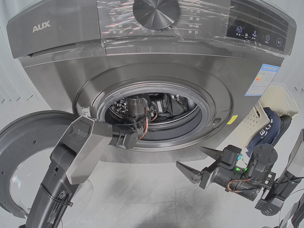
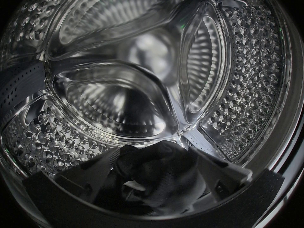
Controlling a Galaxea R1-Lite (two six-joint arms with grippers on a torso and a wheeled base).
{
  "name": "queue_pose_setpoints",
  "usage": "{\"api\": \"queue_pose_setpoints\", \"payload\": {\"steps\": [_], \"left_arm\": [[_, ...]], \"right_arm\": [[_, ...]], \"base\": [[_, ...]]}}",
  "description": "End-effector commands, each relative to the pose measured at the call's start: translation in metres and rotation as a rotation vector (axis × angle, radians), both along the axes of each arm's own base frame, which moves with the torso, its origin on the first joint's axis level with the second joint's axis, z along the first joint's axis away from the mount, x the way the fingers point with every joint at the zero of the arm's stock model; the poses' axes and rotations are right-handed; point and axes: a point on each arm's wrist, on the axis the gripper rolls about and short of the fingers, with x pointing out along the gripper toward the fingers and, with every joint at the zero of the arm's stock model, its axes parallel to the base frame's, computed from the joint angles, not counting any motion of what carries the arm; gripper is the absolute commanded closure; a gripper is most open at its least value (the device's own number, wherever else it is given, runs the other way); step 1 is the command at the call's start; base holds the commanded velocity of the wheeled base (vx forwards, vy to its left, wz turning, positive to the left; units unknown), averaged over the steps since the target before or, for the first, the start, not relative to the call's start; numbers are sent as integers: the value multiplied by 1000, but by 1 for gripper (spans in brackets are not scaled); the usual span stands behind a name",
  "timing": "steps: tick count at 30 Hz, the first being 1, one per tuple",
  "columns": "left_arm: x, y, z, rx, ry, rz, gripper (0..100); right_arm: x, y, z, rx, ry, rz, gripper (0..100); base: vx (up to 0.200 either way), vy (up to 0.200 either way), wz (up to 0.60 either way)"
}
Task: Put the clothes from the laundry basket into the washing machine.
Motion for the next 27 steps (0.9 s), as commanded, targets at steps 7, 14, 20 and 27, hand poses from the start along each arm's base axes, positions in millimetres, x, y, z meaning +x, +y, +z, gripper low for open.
{"api": "queue_pose_setpoints", "payload": {"steps": [7,14,20,27], "left_arm": [[-86,8,22,210,103,-93,0],[-147,10,8,244,81,-222,0],[-203,24,17,233,29,-395,0],[-269,43,29,233,34,-515,0]], "right_arm": [[-1,-2,0,-4,3,-3,0],[-3,-2,-1,-8,10,1,0],[-9,-7,-7,-31,37,12,0],[-22,-18,-9,-54,59,16,0]], "base": [[0,0,0],[0,0,0],[0,0,0],[0,0,0]]}}
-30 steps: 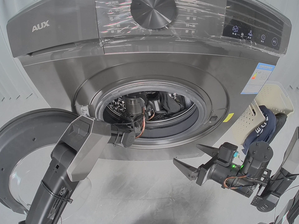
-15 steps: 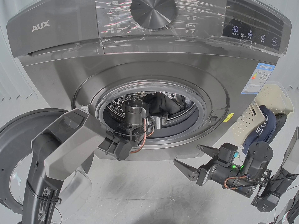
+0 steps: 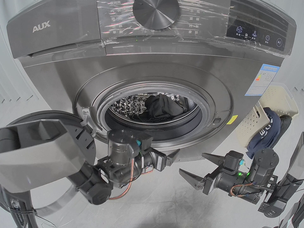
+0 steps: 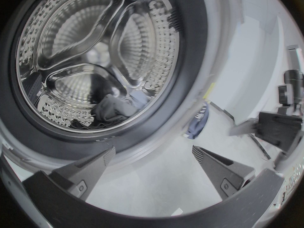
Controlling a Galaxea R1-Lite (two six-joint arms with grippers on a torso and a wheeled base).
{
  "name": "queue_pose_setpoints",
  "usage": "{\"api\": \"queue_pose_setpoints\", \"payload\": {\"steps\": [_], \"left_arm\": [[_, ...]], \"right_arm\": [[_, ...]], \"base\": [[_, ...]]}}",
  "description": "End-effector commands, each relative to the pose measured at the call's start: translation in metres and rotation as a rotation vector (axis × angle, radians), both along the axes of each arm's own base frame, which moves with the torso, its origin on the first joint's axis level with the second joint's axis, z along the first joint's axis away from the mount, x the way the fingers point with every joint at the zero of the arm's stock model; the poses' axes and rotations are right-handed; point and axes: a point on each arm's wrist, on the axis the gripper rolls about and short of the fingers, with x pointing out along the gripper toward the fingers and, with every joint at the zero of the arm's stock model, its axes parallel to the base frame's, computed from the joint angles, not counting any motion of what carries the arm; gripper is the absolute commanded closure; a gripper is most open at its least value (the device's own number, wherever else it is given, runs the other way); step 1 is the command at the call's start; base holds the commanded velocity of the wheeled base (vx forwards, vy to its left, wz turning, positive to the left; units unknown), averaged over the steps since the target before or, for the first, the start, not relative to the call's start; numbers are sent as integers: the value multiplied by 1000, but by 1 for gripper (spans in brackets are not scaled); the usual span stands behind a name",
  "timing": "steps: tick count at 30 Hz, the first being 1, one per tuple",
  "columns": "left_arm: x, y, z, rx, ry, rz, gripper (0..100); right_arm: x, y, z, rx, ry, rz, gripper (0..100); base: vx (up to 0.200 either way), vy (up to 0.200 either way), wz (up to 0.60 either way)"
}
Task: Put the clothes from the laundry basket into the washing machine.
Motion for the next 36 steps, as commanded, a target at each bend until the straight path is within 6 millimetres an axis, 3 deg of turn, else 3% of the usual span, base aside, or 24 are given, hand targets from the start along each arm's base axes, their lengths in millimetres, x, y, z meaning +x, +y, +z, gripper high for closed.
{"api": "queue_pose_setpoints", "payload": {"steps": [1,7,17,22,29,36], "left_arm": [[-93,27,47,-62,-62,-184,0],[-128,61,67,-95,-115,-156,0],[-173,121,76,-135,-159,-83,0],[-191,150,71,-136,-174,-33,0],[-203,174,74,-128,-201,47,0],[-217,197,72,-101,-207,136,0]], "right_arm": [[-17,-15,5,-5,5,2,0],[-27,-45,30,58,-73,-81,0],[-42,-100,43,35,-107,-296,0],[-65,-113,49,19,-88,-320,0],[-94,-132,51,-9,-92,-393,0],[-131,-152,44,-20,-97,-483,0]], "base": [[0,0,0],[0,0,0],[0,0,0],[0,0,0],[0,0,0],[-200,0,0]]}}
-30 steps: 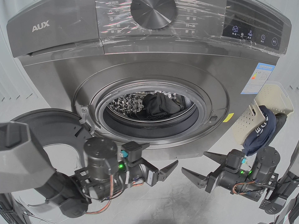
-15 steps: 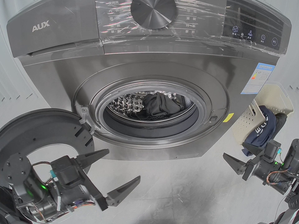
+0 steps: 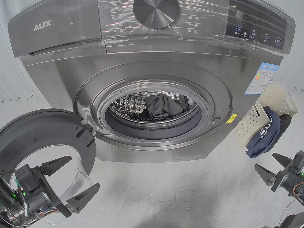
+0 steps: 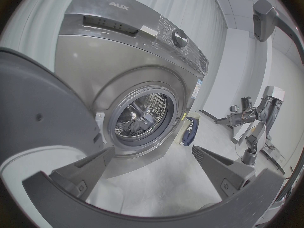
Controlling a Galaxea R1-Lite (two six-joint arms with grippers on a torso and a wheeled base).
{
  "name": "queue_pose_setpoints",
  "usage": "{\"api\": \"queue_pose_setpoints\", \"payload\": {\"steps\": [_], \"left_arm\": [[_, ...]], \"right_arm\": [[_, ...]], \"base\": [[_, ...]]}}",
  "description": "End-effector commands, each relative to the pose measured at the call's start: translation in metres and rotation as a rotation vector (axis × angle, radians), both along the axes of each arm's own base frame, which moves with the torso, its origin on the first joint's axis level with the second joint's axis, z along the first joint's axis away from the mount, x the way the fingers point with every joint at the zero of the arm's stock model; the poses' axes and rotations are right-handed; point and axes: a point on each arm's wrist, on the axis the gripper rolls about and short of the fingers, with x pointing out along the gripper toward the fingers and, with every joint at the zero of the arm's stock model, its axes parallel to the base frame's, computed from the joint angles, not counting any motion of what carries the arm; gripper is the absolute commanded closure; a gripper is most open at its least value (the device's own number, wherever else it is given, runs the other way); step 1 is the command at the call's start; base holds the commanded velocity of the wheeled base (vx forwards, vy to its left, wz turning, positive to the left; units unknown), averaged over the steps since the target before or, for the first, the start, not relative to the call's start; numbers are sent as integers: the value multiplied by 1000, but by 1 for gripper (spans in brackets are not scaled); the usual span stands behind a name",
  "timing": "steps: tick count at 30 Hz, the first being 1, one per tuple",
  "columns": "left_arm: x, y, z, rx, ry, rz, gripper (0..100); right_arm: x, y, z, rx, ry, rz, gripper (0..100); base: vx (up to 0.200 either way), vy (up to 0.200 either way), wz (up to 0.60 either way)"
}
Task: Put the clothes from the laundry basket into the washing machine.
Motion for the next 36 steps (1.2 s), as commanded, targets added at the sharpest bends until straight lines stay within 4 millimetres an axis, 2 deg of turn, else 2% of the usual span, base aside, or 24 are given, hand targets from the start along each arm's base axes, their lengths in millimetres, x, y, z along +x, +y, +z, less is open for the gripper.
{"api": "queue_pose_setpoints", "payload": {"steps": [1,2,7,11,13,16,18,19,26,27,31,34,36], "left_arm": [[-19,28,3,-29,-56,97,0],[-22,34,3,-29,-61,136,0],[-31,43,0,-11,-71,186,0],[-45,55,-6,-6,-67,241,0],[-58,62,-11,-12,-78,251,0],[-70,68,-20,-7,-71,286,0],[-74,69,-22,-9,-74,290,0],[-83,73,-27,-20,-78,301,0],[-95,76,-42,-16,-66,375,0],[-99,77,-45,-23,-73,402,0],[-106,77,-60,-5,-16,491,0],[-106,77,-61,-9,-1,541,0],[-111,75,-65,-3,-46,672,0]], "right_arm": [[-38,-20,1,25,-99,-83,0],[-46,-24,2,14,-110,-108,0],[-62,-30,6,19,-141,-152,0],[-76,-34,-5,11,-132,-177,0],[-86,-36,-12,12,-137,-184,0],[-91,-37,-15,11,-141,-193,0],[-97,-39,-18,12,-158,-209,0],[-103,-39,-20,5,-186,-231,0],[-110,-40,-37,-2,-176,-283,0],[-107,-39,-47,-6,-148,-286,0],[-107,-40,-49,-17,-123,-342,0],[-109,-40,-50,-41,-134,-410,0],[-112,-38,-50,-57,-174,-471,0]], "base": [[-200,0,0],[-200,0,0],[-80,0,0],[-50,0,0],[-200,0,0],[-200,0,0],[-200,0,0],[-200,0,0],[-114,0,0],[-200,0,0],[-100,0,0],[0,0,0],[0,0,0]]}}
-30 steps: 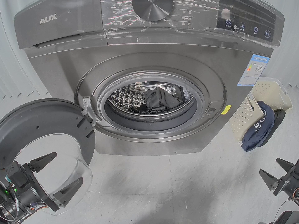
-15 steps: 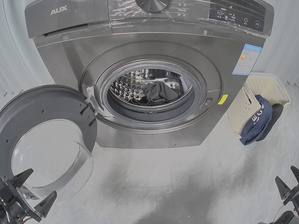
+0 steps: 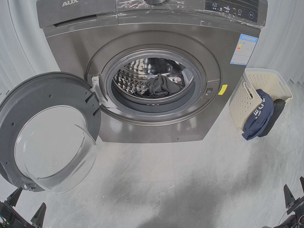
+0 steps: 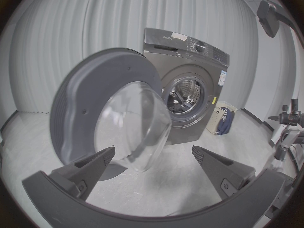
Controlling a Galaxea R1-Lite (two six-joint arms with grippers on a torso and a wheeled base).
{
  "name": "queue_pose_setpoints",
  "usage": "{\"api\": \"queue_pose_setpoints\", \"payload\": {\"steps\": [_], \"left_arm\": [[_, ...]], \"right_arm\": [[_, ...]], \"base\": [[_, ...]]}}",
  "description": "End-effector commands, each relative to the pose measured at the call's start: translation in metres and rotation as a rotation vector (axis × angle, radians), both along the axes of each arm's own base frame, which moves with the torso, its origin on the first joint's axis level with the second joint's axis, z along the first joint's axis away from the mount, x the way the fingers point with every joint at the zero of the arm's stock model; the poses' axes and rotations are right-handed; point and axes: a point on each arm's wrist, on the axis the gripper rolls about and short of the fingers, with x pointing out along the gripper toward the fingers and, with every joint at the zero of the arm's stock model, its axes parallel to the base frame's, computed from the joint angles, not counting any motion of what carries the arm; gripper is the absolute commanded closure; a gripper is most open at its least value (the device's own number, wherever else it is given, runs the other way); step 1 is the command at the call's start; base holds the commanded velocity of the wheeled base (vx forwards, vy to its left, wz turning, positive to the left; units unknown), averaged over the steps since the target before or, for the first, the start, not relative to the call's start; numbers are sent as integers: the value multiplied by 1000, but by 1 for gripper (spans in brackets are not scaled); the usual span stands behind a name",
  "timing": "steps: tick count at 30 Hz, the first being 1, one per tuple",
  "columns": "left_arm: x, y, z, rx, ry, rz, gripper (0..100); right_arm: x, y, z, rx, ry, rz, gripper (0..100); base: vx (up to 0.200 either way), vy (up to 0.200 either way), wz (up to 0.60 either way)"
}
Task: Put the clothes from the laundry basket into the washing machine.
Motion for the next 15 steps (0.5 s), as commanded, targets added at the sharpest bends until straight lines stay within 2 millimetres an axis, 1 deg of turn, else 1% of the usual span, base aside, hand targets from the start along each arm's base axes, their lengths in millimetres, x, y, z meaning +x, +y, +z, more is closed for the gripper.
{"api": "queue_pose_setpoints", "payload": {"steps": [1,3,8,10,14,15], "left_arm": [[-9,-1,-14,23,-42,181,0],[-10,-1,-15,30,-10,169,0],[-11,-1,-15,14,-49,167,0],[-11,-1,-15,14,-51,152,0],[-11,-1,-15,21,-51,149,0],[-11,-1,-15,15,-51,155,0]], "right_arm": [[-4,2,-6,-21,-38,-108,0],[-7,2,-7,-23,-53,-66,0],[-7,2,-8,-4,-67,-45,0],[-7,5,-12,-54,-29,62,0],[-7,4,-13,-57,-27,54,0],[-7,4,-13,-52,-30,46,0]], "base": [[0,0,0],[0,0,0],[0,0,0],[0,0,0],[0,0,0],[0,-200,0]]}}
